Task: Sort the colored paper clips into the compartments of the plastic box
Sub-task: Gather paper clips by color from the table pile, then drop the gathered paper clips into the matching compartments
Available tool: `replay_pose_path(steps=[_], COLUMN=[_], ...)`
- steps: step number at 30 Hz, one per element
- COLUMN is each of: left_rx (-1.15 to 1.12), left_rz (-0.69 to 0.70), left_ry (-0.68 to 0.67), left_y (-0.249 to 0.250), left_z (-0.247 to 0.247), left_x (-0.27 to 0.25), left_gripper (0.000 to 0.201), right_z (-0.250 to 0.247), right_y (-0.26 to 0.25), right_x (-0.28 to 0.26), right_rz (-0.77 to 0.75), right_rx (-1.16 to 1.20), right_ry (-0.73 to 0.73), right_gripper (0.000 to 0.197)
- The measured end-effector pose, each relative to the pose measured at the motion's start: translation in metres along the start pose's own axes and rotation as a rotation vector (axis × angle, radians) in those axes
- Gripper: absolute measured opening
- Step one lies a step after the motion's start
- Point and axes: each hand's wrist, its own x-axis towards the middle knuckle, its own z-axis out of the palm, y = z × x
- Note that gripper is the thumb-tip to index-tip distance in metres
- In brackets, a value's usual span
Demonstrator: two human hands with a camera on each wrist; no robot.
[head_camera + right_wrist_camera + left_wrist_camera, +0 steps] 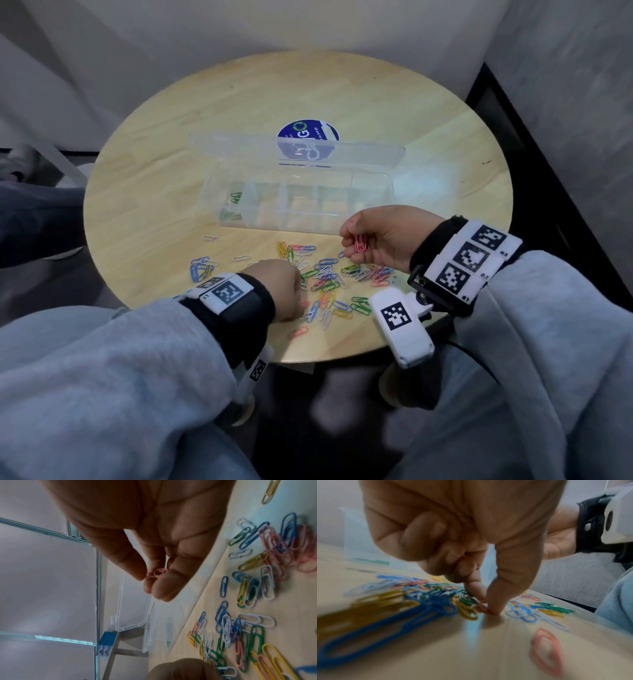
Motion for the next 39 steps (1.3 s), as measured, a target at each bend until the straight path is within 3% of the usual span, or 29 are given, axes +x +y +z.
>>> replay_pose_path(steps=[7, 18, 25, 31, 35, 39], left_rx=[-0.198, -0.902, -0.915, -0.858, -1.018, -1.175], left_rz=[0.011, -0.118, -0.140, -0.107, -0.076, -0.049], left_ry=[-0.038, 0.154, 0.262, 0.342, 0.337, 0.331], left_y=[-0.015, -0.075, -0.086, -0.080, -0.070, -0.059], left_z=[-0.004, -0.060, -0.086, -0.098, -0.097, -0.095], left_x=[0.002, 0.017, 0.040, 0.055, 0.063, 0.063], left_gripper=[0.015, 0.028, 0.026, 0.022, 0.014, 0.021], right_z=[0.007, 0.046, 0.074, 0.070, 0.053, 0.037], right_y=[-0.002, -0.043, -0.052, -0.047, -0.046, -0.043], right_x=[0.005, 0.028, 0.069, 0.076, 0.070, 0.057], right_rz=[0.047, -0.053, -0.062, -0.084, -0.112, -0.112], right_rx=[-0.040, 0.213, 0.207, 0.184, 0.042, -0.162], right_ry=[0.028, 0.013, 0.011, -0.045, -0.022, -0.057], right_gripper=[0.030, 0.043, 0.056, 0.064, 0.051, 0.038])
